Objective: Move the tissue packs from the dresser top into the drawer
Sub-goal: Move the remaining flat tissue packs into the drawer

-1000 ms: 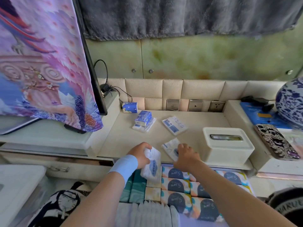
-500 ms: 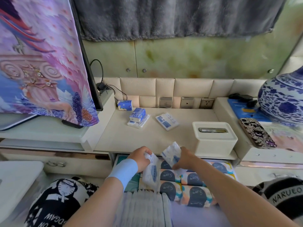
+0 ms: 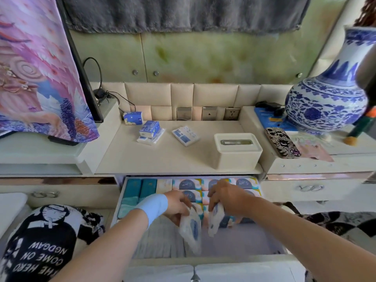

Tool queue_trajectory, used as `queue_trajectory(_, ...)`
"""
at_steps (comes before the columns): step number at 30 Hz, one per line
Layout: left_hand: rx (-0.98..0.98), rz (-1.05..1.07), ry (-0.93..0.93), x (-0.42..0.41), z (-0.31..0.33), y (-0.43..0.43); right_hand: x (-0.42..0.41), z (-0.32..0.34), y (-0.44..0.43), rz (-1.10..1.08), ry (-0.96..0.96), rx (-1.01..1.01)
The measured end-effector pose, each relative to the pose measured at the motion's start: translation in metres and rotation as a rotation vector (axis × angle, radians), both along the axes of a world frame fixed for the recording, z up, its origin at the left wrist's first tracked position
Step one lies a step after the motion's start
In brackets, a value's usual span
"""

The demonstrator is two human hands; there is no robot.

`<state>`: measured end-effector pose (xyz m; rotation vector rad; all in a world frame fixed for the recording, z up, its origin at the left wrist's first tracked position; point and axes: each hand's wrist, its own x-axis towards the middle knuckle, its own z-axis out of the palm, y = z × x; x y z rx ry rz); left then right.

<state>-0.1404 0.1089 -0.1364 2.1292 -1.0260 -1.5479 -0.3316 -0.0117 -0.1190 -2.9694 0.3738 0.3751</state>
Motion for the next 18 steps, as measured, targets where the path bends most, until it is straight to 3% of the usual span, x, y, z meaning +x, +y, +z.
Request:
queue_trajectory(6,0.053,-0.079,-0.175,-0.029,-0.018,-0.001,-0.018,-0.043,0.029,0.193,-0.201,-0.026)
queue_trajectory(10,0.136,-0.399,-0.372,-0.040,-0.027,0.004,-0.019,-0.066,0.036,0.300,-0.227,-0.075)
queue_trajectory(14,0.076,-0.637,-0.547,-0.040,-0.029,0.005,-0.013,-0.075,0.047,0.094,-0.088,0.185)
queue_trajectory(18,-0.002,-0.599,-0.577,-0.034,-0.033,0.006,-0.004,-0.073,0.049,-0.243,-0.117,0.361)
